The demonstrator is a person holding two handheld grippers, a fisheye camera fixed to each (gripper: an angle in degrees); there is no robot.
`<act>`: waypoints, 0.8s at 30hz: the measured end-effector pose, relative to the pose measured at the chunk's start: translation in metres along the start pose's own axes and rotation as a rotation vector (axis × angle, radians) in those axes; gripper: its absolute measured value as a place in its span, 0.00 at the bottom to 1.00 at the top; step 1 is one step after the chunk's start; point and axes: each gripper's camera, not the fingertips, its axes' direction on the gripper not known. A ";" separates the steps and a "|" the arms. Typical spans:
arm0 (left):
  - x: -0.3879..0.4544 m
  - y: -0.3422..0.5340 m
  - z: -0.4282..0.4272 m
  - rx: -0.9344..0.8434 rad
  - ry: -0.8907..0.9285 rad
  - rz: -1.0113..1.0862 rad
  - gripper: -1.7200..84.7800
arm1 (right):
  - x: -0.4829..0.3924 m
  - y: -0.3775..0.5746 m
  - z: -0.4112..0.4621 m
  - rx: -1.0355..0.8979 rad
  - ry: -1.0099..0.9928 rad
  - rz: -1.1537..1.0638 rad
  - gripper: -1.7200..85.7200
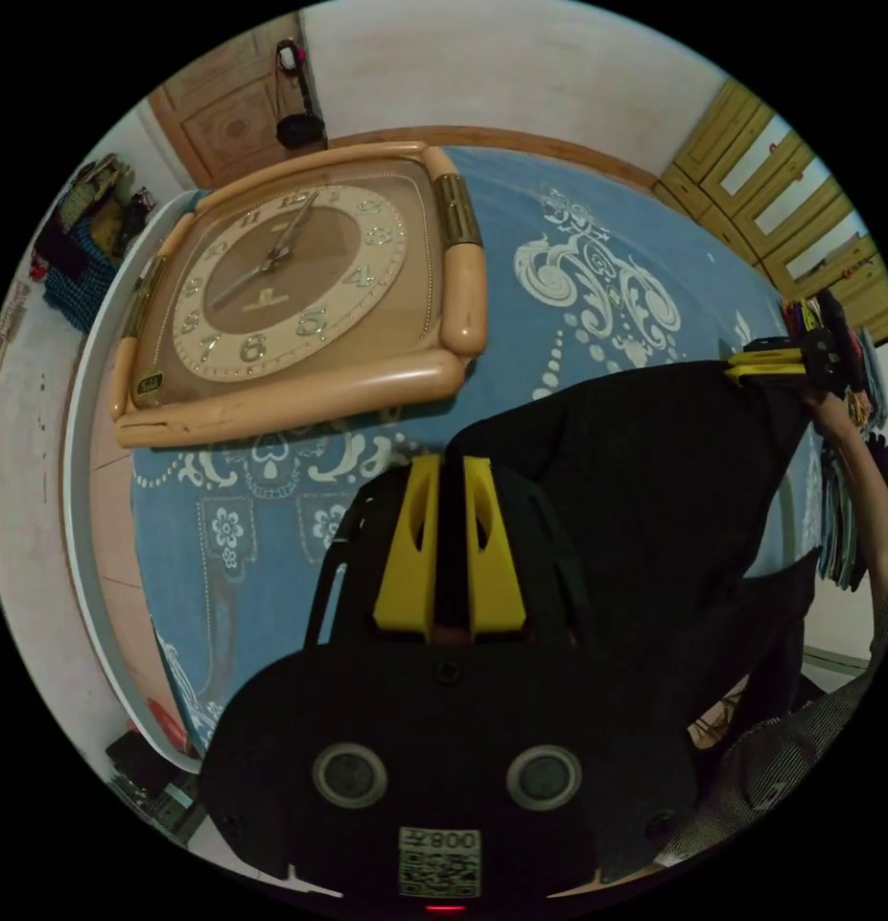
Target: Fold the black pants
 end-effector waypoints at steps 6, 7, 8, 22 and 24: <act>0.004 0.022 -0.041 0.080 0.002 0.011 0.03 | -0.038 0.010 -0.019 0.045 0.028 0.023 0.04; 0.005 0.030 -0.051 0.101 0.012 0.010 0.03 | -0.042 0.013 -0.022 0.056 0.027 0.024 0.04; 0.005 0.035 -0.056 0.113 0.019 0.008 0.03 | -0.052 0.020 -0.029 0.080 0.028 0.024 0.04; 0.021 0.210 -0.135 0.221 0.125 0.030 0.03 | -0.221 0.135 -0.064 0.270 0.075 0.050 0.03; 0.023 0.234 -0.132 0.196 0.133 0.026 0.03 | -0.251 0.149 -0.058 0.265 0.077 0.057 0.03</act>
